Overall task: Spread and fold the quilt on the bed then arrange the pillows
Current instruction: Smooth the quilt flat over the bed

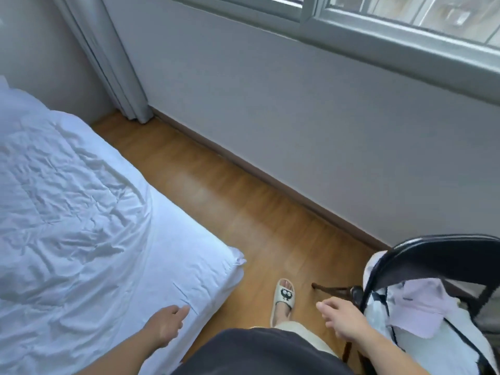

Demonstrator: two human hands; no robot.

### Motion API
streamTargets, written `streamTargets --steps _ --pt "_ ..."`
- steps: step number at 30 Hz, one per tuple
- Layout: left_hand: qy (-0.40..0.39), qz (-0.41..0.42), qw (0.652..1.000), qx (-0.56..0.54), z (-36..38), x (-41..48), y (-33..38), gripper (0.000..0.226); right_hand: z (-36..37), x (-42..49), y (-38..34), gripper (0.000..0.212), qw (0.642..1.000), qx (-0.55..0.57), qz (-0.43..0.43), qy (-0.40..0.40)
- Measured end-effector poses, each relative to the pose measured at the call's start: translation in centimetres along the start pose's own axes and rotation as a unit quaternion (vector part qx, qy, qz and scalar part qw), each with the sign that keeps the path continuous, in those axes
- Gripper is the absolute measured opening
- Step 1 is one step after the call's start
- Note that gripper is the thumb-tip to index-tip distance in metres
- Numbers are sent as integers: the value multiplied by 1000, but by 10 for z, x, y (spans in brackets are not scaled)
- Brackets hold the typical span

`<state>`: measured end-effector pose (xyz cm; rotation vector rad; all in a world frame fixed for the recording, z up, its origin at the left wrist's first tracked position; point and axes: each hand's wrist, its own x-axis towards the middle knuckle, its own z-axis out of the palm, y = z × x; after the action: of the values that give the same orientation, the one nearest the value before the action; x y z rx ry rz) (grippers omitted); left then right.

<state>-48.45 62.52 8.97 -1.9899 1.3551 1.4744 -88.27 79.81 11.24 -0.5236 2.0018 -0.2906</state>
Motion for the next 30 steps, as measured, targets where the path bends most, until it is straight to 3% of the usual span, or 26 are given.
streamTargets --steps 6,13,22,30 --pt "25 -47 991 -125 -19 33 106 47 -94 117 -148 31 981 -151 -108 -60" --pt "36 -29 977 -209 -66 85 227 39 -159 235 -290 35 957 -250 -125 -83" --pt "51 -91 956 -275 -157 182 279 39 -151 359 -504 34 911 -369 -162 -90" --pt "123 -154 900 -388 -257 226 299 40 -84 453 -713 39 828 -496 -226 -134"
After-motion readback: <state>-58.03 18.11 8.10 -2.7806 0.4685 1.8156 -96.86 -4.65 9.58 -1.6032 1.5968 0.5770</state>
